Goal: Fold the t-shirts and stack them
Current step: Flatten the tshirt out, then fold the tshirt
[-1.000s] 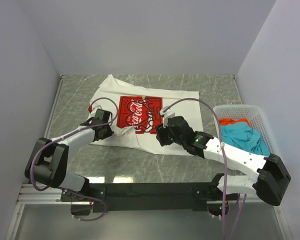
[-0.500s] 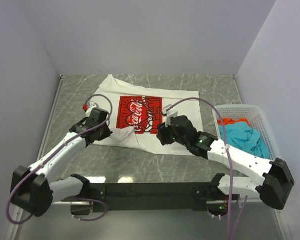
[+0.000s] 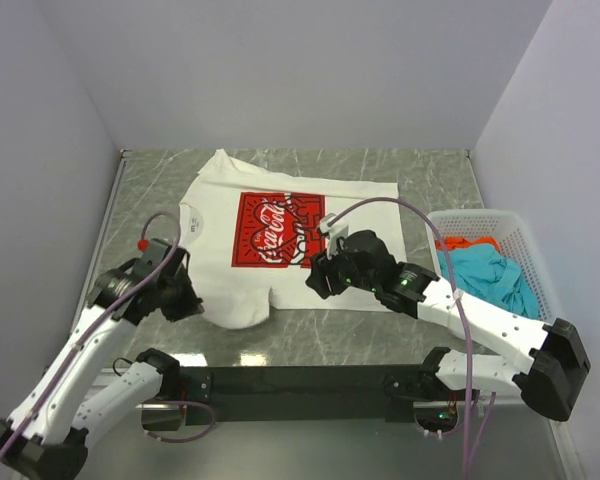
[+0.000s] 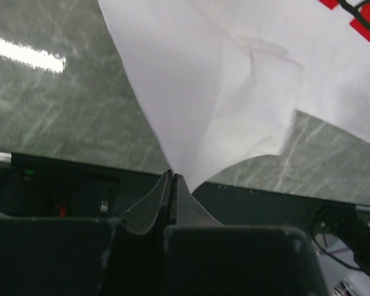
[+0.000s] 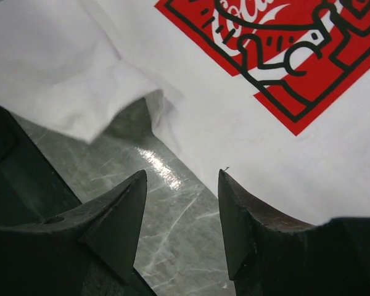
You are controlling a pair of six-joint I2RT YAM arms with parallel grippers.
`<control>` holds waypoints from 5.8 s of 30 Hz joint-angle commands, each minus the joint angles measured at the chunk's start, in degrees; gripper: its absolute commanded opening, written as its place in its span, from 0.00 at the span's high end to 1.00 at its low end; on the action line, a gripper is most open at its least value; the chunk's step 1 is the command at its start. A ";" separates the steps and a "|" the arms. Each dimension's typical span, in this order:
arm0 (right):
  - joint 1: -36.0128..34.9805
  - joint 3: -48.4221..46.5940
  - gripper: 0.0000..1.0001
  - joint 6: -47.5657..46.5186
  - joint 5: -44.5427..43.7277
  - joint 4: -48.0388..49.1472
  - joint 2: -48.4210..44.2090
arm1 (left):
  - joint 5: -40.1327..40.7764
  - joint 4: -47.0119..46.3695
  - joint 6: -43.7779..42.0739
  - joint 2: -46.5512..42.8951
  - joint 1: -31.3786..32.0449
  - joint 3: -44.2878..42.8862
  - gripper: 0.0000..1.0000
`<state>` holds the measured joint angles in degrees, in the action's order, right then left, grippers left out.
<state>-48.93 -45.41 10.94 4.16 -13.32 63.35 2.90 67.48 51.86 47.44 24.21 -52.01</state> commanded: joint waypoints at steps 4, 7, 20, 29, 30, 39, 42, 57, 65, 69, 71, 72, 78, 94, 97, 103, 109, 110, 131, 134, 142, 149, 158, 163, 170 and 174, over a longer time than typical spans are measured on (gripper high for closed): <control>-1.69 -4.78 0.43 -0.66 4.98 0.40 2.65 | -7.46 10.56 4.04 -8.58 0.23 -0.03 0.99; -2.57 -5.74 0.43 -0.83 5.59 0.23 3.97 | -10.79 11.09 4.74 -12.01 0.23 2.43 0.91; -13.47 -12.42 0.44 -3.91 3.75 0.22 16.35 | -3.18 7.77 7.29 -13.70 0.23 -1.24 0.50; -21.38 -21.91 0.57 -10.41 2.17 0.75 32.70 | 20.73 -14.02 2.48 1.13 -1.52 0.76 0.66; -21.91 -22.79 0.57 -13.28 0.95 0.58 33.76 | 21.09 -18.66 0.81 3.08 -2.84 1.03 0.67; -26.13 -27.97 0.58 -19.46 -0.91 -4.33 43.08 | 14.42 -38.56 -11.42 20.57 -14.80 1.91 0.63; -27.09 -28.86 0.58 -20.34 -0.12 -6.97 45.45 | 13.80 -41.37 -13.35 25.93 -15.59 1.82 0.62; -29.82 -30.70 0.58 -24.56 8.57 -21.12 49.24 | 11.43 -46.74 -15.29 40.97 -16.38 1.56 0.61; -29.82 -32.46 0.58 -26.32 12.45 -26.05 46.95 | 12.84 -46.48 -15.20 40.36 -16.65 2.26 0.59; -29.30 -32.81 0.58 -26.15 12.01 -26.49 46.69 | 13.27 -46.74 -15.56 41.94 -16.74 1.74 0.60; -29.12 -32.47 0.58 -26.14 11.05 -26.58 46.95 | 12.84 -46.48 -15.73 43.17 -17.17 1.21 0.63; -28.42 -32.12 0.58 -25.97 10.87 -26.23 46.78 | 12.58 -46.56 -15.73 43.70 -17.35 0.60 0.65; -26.05 -29.65 0.59 -24.65 12.01 -24.38 44.32 | 12.31 -47.53 -15.91 47.83 -17.53 -1.42 0.73; -13.41 -26.06 0.52 -14.48 5.78 -16.83 31.06 | 15.92 -44.02 -17.32 38.70 -17.26 -5.38 0.42; -4.56 -24.21 0.45 -9.20 0.07 -12.88 26.83 | 13.55 -42.26 -15.83 36.33 -15.86 -5.91 0.36; 6.28 -20.87 0.44 -0.40 -3.81 -12.08 28.05 | 9.85 -42.08 -10.46 38.15 -12.00 -1.52 0.36; 9.11 -15.60 0.43 3.47 -3.72 -9.97 30.51 | 10.02 -42.88 -7.03 39.92 -11.20 3.58 0.39; 9.29 -14.89 0.43 3.82 -3.72 -9.53 30.86 | 10.20 -42.61 -6.51 40.01 -11.20 3.93 0.39; 9.99 2.16 0.42 8.57 12.09 -15.59 22.88 | 3.17 -30.31 5.87 22.36 -11.90 20.27 0.58; 9.20 3.66 0.42 8.22 13.67 -17.08 18.50 | -0.43 -29.34 9.13 15.68 -11.73 20.72 0.60; 14.37 -7.47 0.41 6.03 1.56 -19.12 10.92 | 10.02 -30.03 -3.13 16.61 -11.73 5.36 0.41; 23.96 -16.63 0.43 7.08 -1.97 -10.95 19.33 | 14.15 -38.12 -13.35 35.68 -11.81 -10.02 0.39; 27.22 -18.93 0.43 7.78 -1.45 -8.22 31.48 | 14.07 -40.58 -14.59 51.08 -12.08 -14.36 0.40; 27.22 -15.86 0.42 8.83 -0.91 -7.86 34.03 | 14.24 -41.03 -13.98 52.14 -12.60 -10.93 0.40; 27.13 -8.74 0.43 10.59 2.16 -7.07 33.68 | 11.17 -40.15 -11.43 50.56 -13.04 -2.50 0.42; 26.78 -3.83 0.43 11.99 4.62 -8.03 31.75 | 8.01 -40.33 -9.41 47.66 -13.31 3.13 0.43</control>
<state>-21.82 -53.54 20.99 6.04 -18.94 95.81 15.09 23.03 39.92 95.39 11.31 -53.84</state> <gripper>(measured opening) 0.573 0.568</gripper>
